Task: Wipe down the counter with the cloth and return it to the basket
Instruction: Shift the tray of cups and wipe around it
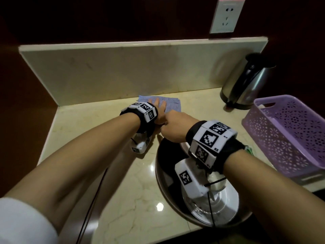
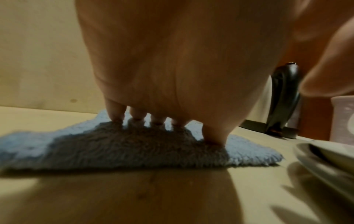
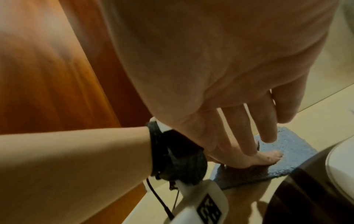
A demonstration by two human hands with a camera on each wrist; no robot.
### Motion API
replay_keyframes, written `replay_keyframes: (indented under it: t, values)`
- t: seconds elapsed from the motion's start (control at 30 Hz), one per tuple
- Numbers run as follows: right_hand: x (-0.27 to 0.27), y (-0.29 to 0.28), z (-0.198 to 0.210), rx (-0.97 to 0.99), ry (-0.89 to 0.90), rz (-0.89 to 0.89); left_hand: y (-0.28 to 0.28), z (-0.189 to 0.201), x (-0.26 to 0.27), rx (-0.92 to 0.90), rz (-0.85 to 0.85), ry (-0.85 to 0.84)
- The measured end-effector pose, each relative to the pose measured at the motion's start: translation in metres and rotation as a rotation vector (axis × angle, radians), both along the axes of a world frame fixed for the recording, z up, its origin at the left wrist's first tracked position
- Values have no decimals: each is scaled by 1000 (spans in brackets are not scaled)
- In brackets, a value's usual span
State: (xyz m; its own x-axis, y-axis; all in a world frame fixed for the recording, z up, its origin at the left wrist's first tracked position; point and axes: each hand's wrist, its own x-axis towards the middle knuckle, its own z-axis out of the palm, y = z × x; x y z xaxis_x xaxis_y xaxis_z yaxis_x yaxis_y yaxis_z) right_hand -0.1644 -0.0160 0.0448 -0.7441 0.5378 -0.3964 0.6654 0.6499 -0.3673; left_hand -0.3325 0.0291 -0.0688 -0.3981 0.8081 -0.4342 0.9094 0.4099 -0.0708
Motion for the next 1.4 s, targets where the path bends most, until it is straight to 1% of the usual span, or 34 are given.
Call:
replay_keyframes:
  t: [0.07,0.2,0.27,0.3,0.4,0.47,0.57,0.67,0.8,0.9,1.0,1.13,1.27,1.4]
  values:
    - [5,1,5,-11,25,-7,-1,5,1,3,-6,-32]
    - [14,-4,8,-10,77,-38,-25,39,9,118,9,-235]
    - [18,-11,10,11,92,-25,-44,50,12,206,-7,-285]
    - [20,-15,10,18,97,-17,-54,54,13,248,-11,-268]
    - [27,-26,9,9,123,-2,-86,63,32,360,22,-122]
    - [33,-33,7,7,139,12,-106,68,52,311,80,-64]
    - [46,-40,9,28,171,46,-121,60,72,159,126,-131]
    - [62,-44,11,44,185,78,-136,48,89,117,202,-162]
    - [91,-46,14,52,207,111,-152,35,109,156,346,-222]
    - [111,-48,18,69,234,141,-162,31,121,255,429,-307]
    - [128,-49,19,126,260,154,-167,31,129,315,477,-324]
    - [148,-47,21,152,283,172,-177,32,137,336,517,-327]
    - [160,-42,21,176,306,140,-190,29,147,378,555,-340]
    - [171,-35,17,289,317,109,-197,26,149,427,618,-405]
